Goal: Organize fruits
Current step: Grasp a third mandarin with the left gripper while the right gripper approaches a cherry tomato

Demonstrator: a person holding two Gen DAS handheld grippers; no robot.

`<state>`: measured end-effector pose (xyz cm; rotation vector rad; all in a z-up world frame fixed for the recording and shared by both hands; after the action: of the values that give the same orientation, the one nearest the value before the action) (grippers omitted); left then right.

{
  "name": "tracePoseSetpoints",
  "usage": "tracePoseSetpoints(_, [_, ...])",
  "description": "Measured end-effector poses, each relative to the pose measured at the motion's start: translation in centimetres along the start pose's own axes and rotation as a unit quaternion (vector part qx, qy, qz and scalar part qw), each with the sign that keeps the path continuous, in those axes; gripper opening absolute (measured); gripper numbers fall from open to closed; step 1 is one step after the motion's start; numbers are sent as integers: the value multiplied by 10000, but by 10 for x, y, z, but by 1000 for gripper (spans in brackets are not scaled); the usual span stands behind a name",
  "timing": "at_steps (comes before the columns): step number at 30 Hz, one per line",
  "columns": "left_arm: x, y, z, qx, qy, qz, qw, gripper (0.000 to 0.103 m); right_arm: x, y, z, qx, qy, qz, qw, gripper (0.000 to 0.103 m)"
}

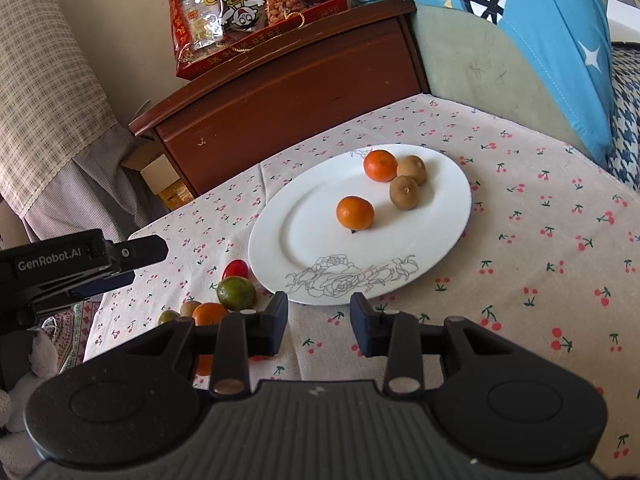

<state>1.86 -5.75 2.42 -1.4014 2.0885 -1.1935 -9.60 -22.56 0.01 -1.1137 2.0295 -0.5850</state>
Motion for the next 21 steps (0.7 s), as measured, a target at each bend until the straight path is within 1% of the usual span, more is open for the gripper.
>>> tracePoseSetpoints(5, [-13,8,-12,-45,-116,-90,9999,54,-10,9,-4,-114,-125,-163,9997,36])
tracePoseSetpoints(11, [-18,23,-22,-142,-191,14,9997,54,-22,19,-6,-223,-250,-433,9985,36])
tracePoseSetpoints(21, [-21,48,-17,-443,-283,198,9984,54,-30,29,-1,-375,-326,-636,9967,36])
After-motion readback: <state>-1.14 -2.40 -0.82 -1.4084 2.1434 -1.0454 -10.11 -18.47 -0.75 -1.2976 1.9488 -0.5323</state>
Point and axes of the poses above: each gripper's, at about its wrist camera, not at the fingertips, and z roughly the way its jaws point, x to its right, y to its underside, the point moved 6 cm from there along z, roughly the way its jaws point, and after that the axes turned 5 degrees about z, right-handed, at the moved point
